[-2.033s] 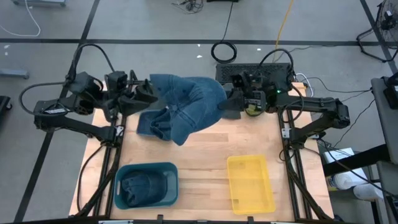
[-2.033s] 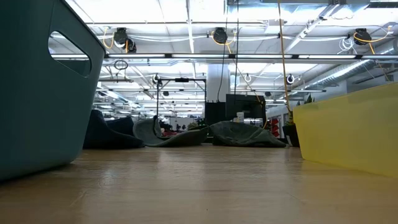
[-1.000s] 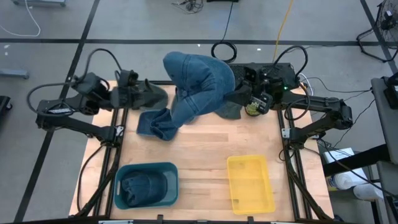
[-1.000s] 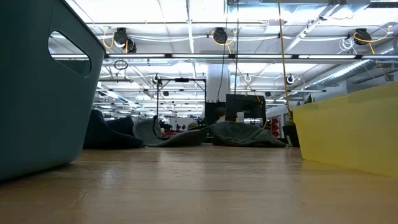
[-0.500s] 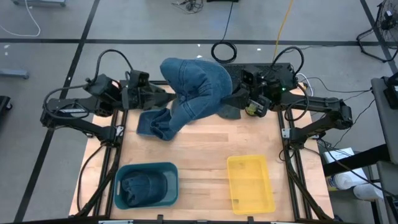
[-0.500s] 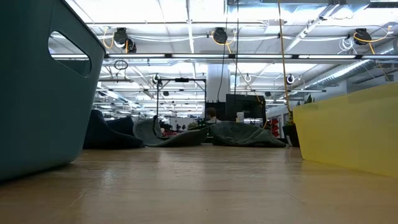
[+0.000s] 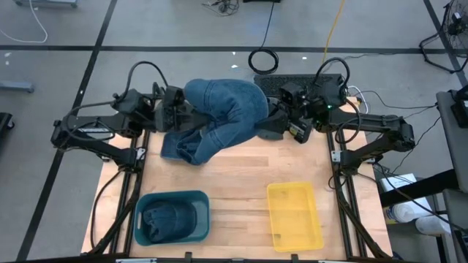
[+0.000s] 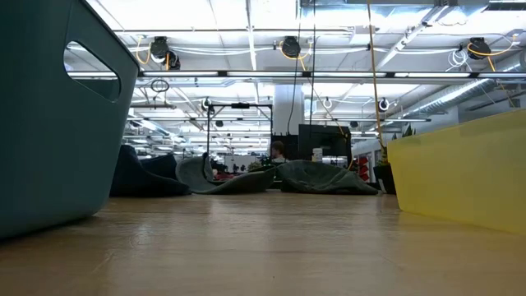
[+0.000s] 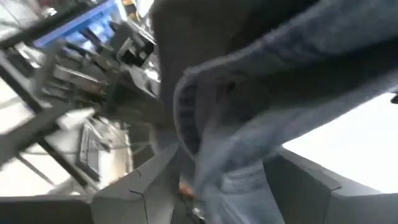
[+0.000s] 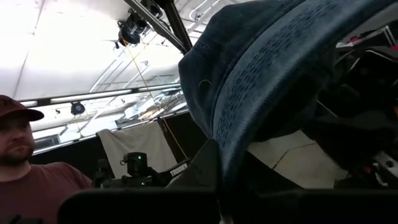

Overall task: Pick & Place hat
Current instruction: Put the right dark blue cap into the blue bin

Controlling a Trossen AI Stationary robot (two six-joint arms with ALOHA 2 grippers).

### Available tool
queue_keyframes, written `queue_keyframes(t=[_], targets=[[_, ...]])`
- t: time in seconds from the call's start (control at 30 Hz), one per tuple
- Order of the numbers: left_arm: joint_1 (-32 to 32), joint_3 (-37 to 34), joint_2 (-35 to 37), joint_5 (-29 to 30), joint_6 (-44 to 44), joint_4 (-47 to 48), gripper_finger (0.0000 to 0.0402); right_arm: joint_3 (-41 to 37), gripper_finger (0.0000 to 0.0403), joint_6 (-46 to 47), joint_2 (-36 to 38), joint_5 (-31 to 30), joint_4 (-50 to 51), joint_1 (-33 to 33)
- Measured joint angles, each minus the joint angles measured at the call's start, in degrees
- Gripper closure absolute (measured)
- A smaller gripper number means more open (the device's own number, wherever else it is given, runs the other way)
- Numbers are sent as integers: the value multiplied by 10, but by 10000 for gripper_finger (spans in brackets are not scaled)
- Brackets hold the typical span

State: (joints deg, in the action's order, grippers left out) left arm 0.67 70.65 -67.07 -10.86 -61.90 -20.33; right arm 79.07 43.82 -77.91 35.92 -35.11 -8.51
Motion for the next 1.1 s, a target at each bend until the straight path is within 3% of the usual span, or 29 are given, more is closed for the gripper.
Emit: queue_keyframes(t=[0.17,0.53,1.1], targets=[[0,0,-2,-12,-13,6,201,0,403,-2,0,-1,8,0],[-1,0,8,-47,-28,-17,379,0,403,3,0,2,17,0],[-28,0,35,-61,11,-47,383,0,392,-61,0,-2,136,-3]])
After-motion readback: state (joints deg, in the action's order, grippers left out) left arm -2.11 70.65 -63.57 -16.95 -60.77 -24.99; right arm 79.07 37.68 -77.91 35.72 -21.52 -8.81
